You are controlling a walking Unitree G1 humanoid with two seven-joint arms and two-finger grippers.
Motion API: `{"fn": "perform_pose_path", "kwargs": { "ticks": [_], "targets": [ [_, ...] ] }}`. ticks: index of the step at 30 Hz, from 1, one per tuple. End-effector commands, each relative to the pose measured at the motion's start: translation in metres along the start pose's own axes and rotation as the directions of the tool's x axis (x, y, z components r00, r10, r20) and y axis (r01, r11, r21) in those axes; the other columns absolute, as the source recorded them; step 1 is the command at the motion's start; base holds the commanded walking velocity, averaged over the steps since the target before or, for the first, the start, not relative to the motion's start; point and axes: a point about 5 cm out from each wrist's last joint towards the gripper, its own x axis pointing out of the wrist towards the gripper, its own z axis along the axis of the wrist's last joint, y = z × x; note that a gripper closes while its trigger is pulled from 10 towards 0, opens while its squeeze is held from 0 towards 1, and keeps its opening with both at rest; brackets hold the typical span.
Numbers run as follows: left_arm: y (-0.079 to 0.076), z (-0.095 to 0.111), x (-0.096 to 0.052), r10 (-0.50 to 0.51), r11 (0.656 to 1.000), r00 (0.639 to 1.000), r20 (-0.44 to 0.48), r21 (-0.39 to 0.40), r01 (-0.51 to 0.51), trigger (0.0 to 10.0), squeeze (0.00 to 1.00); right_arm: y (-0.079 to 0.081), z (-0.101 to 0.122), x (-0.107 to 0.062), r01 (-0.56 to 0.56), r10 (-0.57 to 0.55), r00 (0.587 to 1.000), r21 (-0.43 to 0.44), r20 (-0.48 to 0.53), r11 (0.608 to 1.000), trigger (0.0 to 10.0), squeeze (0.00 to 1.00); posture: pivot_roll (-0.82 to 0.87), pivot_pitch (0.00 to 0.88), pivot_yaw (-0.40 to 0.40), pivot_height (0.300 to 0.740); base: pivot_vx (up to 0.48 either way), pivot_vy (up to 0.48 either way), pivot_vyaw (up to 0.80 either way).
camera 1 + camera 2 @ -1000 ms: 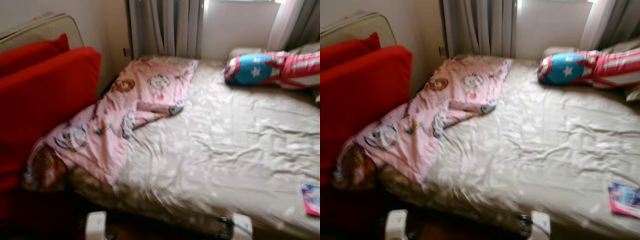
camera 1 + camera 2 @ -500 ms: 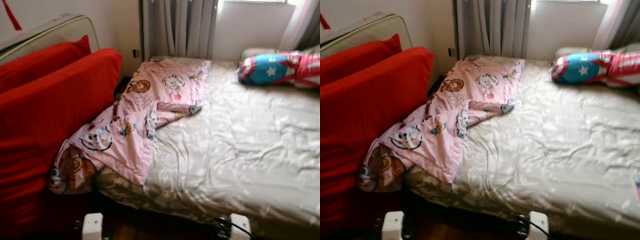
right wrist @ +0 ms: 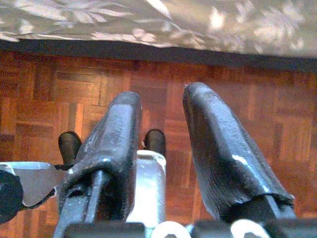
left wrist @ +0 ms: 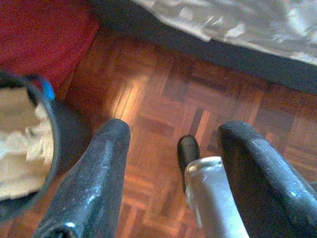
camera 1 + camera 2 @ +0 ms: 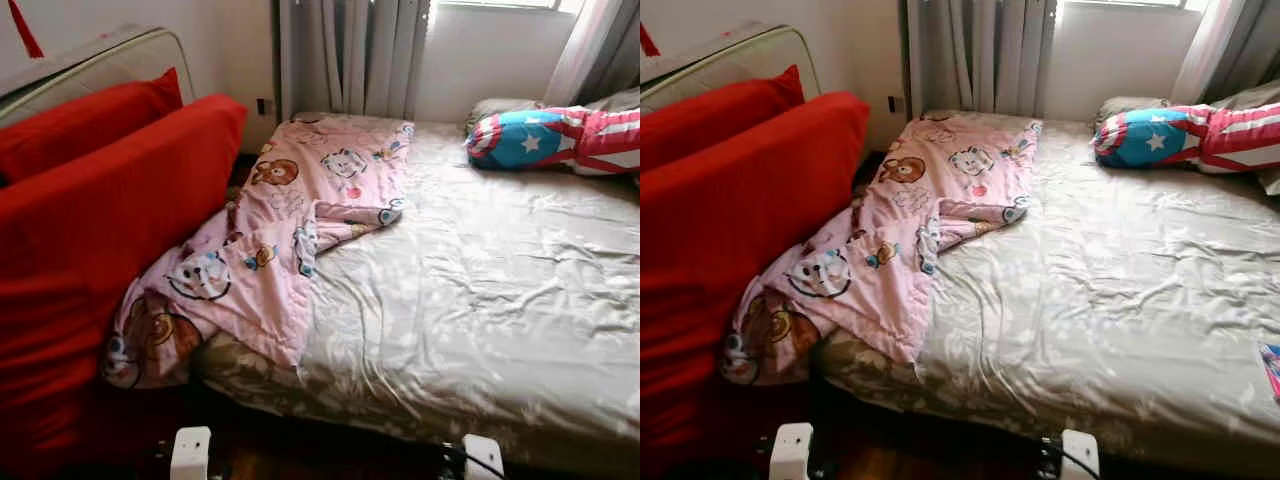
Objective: Clean up the room
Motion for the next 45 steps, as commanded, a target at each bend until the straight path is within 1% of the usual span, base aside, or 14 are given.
{"fn": "perform_pose_path", "kwargs": {
  "ticks": [1,14,30,40,45],
  "targets": [
    [0.0014,-0.0052,-0.0011,0.005,1.0,1.0,-0.019,-0.002,-0.005,10.0,0.0,0.0066,-0.0032,-0.0001,-0.015,0.015,1.0,-0.01,-0.004,1.0,10.0,0.0,-0.02,0.0,-0.009,0.74,0.0,0.0,0.8],
    [0.0008,-0.0047,-0.0011,-0.001,1.0,1.0,-0.015,0.011,0.001,10.0,0.0,0.0092,-0.007,-0.0007,-0.023,0.023,1.0,-0.009,-0.013,1.0,10.0,0.0,-0.02,0.0,-0.007,0.74,0.0,0.0,0.8],
    [0.0005,-0.0023,-0.0006,-0.002,1.0,1.0,-0.005,0.009,0.002,10.0,0.0,0.0107,-0.0085,-0.0009,-0.026,0.026,1.0,-0.002,-0.017,1.0,10.0,0.0,-0.02,0.0,-0.01,0.74,0.0,0.0,0.8],
    [-0.0005,-0.0012,-0.0003,-0.009,1.0,1.0,-0.001,0.005,0.009,10.0,0.0,0.0103,-0.0088,-0.001,-0.021,0.021,1.0,0.007,-0.019,1.0,10.0,0.0,-0.01,0.0,-0.013,0.74,0.0,0.0,0.05],
    [-0.0001,-0.0029,-0.0005,-0.007,1.0,1.0,-0.013,0.003,0.007,10.0,0.0,0.0099,-0.0087,-0.001,-0.019,0.019,1.0,0.011,-0.017,1.0,10.0,0.0,-0.01,0.0,-0.014,0.74,0.0,0.0,0.0]
  ]
}}
